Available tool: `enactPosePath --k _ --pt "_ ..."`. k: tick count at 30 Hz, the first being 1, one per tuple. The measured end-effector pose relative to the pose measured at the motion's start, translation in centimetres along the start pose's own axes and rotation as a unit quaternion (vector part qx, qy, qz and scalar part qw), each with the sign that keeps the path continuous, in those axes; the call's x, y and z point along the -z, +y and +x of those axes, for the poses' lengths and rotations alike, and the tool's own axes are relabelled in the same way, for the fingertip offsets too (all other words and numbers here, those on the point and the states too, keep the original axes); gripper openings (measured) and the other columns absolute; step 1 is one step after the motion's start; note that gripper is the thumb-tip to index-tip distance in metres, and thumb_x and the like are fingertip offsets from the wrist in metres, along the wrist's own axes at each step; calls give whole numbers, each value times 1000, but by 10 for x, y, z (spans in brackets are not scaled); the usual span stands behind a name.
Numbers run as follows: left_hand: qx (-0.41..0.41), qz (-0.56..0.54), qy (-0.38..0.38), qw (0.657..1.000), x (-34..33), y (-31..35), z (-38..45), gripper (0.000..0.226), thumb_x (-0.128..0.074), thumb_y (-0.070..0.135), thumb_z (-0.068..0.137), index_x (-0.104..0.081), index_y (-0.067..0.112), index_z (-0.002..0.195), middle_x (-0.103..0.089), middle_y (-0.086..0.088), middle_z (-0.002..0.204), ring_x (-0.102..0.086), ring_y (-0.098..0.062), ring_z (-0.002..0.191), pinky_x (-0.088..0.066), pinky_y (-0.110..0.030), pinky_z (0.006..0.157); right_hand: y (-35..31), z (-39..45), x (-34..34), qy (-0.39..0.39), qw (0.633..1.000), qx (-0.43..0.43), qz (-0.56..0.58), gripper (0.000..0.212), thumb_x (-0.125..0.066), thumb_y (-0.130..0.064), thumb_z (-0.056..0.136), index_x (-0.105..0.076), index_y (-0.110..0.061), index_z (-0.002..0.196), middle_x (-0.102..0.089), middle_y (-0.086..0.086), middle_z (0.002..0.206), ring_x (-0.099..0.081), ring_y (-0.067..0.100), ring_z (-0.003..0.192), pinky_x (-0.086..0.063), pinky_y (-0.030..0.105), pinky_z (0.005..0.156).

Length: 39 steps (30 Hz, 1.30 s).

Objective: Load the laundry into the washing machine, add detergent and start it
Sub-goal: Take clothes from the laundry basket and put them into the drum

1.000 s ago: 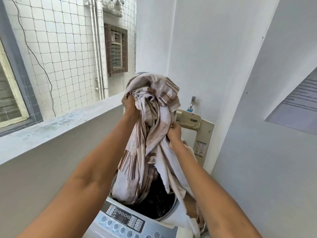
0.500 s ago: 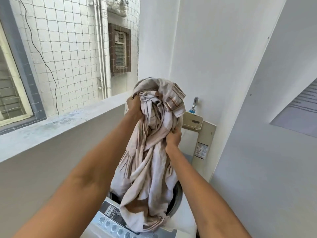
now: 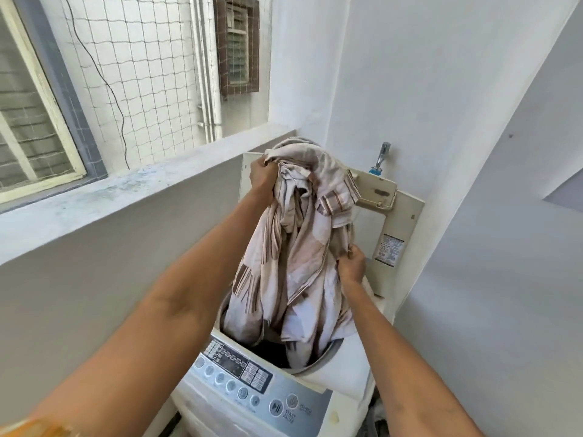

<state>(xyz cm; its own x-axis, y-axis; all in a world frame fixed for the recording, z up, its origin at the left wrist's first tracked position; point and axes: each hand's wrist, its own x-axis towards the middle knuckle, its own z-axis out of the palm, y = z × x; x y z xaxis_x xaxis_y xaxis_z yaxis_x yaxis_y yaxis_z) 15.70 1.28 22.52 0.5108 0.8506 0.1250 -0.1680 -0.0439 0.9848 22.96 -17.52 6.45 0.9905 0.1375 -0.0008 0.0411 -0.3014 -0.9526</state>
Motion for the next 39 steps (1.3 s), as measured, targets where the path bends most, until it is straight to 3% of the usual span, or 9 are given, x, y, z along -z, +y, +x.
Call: enactPosePath --k 9,11,17,21,25,27,32,35,39 --pt "96 44 53 993 24 -97 -1 27 -54 26 64 -68 14 84 -68 -9 84 -65 -25 88 -52 -35 79 33 -38 -37 -430 863 -252 83 27 -37 5 95 -47 -9 115 -63 10 91 -62 22 80 -55 39 74" --pt "132 55 67 988 32 -133 -4 27 -53 24 70 -69 13 89 -70 -12 93 -65 -27 94 -52 -37 83 55 -32 -44 -408 872 -268 31 19 -39 -3 96 -51 -5 111 -60 11 96 -60 23 79 -54 38 73" --pt "215 -7 114 970 26 -197 -34 24 -55 12 87 -67 7 107 -68 -10 106 -63 -23 95 -51 -35 90 62 7 -50 -45 990 -128 46 22 -41 -22 97 -58 -13 109 -63 8 109 -59 27 94 -50 40 87" --pt "285 10 82 955 17 -230 -38 32 -56 12 87 -61 1 118 -64 -12 113 -61 -26 102 -50 -34 91 36 11 -57 -60 997 41 5 40 -42 -33 99 -48 -14 135 -48 8 134 -50 22 120 -36 23 88" --pt "309 117 -28 943 41 -251 -39 48 -60 20 77 -59 -6 117 -61 -14 101 -55 -19 84 -44 -28 62 49 1 -81 -179 949 158 -208 57 -44 -54 93 -33 -31 144 -27 2 150 -41 22 128 -42 31 90" --pt "313 211 -123 918 63 -273 -38 73 -61 32 62 -55 -1 126 -61 -14 118 -62 -26 96 -51 -35 75 71 -7 -93 -249 896 193 -313 63 -49 -57 89 -29 -35 145 -22 3 153 -31 25 135 -38 42 102" --pt "372 499 -301 722 93 -301 -17 84 -63 15 88 -7 -2 149 -20 -23 153 -32 -36 137 -38 -40 107 129 -24 -126 -379 801 122 -447 77 -55 -37 90 -9 -28 151 -11 8 158 -14 32 144 -25 45 114" --pt "296 470 -325 765 86 -302 3 89 -56 18 91 10 3 149 9 -24 156 -2 -38 146 -15 -44 118 143 -22 -154 -358 778 43 -514 78 -55 -35 91 -7 -27 151 -11 9 157 -22 35 141 -29 47 111" --pt "135 500 -334 788 64 -312 2 54 -52 34 91 -36 15 139 -30 -17 143 -33 -34 133 -33 -44 108 146 10 -158 -264 774 -61 -573 67 -51 -37 91 -18 -21 147 -27 13 149 -30 35 134 -38 51 101"
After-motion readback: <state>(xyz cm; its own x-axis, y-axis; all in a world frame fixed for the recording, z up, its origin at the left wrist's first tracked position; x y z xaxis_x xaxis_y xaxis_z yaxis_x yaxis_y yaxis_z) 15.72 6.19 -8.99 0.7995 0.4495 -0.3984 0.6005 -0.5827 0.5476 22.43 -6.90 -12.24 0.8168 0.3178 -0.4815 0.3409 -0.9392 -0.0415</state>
